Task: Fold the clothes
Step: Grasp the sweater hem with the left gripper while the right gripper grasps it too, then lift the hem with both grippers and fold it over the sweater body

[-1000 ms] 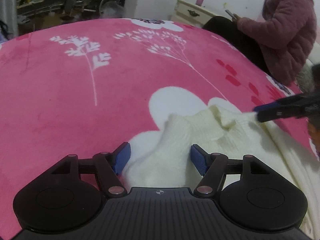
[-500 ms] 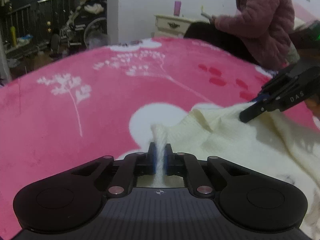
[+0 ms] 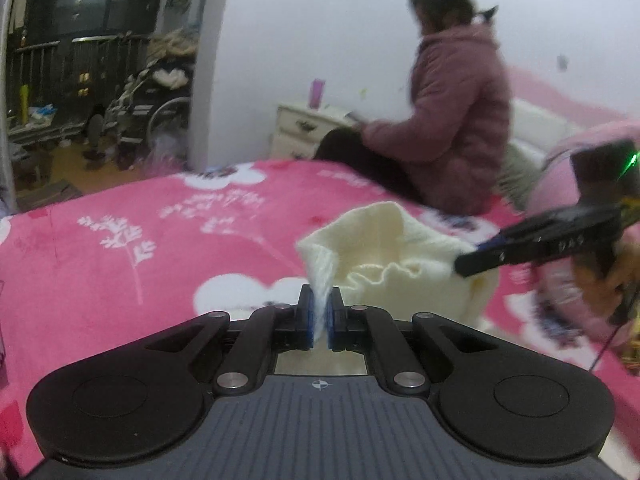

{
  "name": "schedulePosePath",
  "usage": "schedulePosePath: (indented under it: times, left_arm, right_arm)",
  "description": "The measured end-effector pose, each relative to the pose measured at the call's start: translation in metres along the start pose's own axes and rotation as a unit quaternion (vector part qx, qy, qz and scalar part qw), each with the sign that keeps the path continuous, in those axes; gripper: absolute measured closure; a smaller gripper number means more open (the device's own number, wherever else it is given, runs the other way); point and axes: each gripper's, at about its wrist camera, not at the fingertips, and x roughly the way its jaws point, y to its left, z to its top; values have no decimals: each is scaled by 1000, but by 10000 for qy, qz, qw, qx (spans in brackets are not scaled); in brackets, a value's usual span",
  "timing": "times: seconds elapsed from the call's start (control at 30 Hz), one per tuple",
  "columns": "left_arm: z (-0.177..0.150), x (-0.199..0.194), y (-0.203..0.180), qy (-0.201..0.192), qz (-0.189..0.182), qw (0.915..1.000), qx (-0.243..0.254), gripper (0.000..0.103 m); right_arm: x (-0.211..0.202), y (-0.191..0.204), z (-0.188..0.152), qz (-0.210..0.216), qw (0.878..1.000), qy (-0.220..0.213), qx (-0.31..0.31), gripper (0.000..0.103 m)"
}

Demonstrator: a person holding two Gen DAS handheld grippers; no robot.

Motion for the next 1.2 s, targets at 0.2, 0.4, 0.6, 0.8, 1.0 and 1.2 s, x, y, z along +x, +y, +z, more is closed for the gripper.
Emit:
schedulePosePath:
  times: [0.2,0.4,0.6,0.8,1.0,1.2]
  left_arm:
    - [-7,-74,-49,-155,-685,9975,70,99]
    - [-43,-121,-92,448,-1409,9886,287,99]
    - [-99,-131,-114,1338,-2023,9698,244,99]
    - [-154,-113,-129,2126,-2287,9483,569,99]
    - [-193,-91,-143,2641,-2429,9287,938,99]
    - [-196,-88,-147,2766,-2855,9131,908,99]
  right_arm:
    - [-84,45,-55,22,9974,-629,341,89]
    - [-136,81,-118,-51,9956,-739,566,89]
    - [-160,114,-178,-180,9983,-256,483,90]
    - [-161,133,-231,-403,9975,487,331,90]
    - [-146,141,-260,-687,9918,1058,-208,90]
    - [-156,156,-265,-688,9865,1288,-735,90]
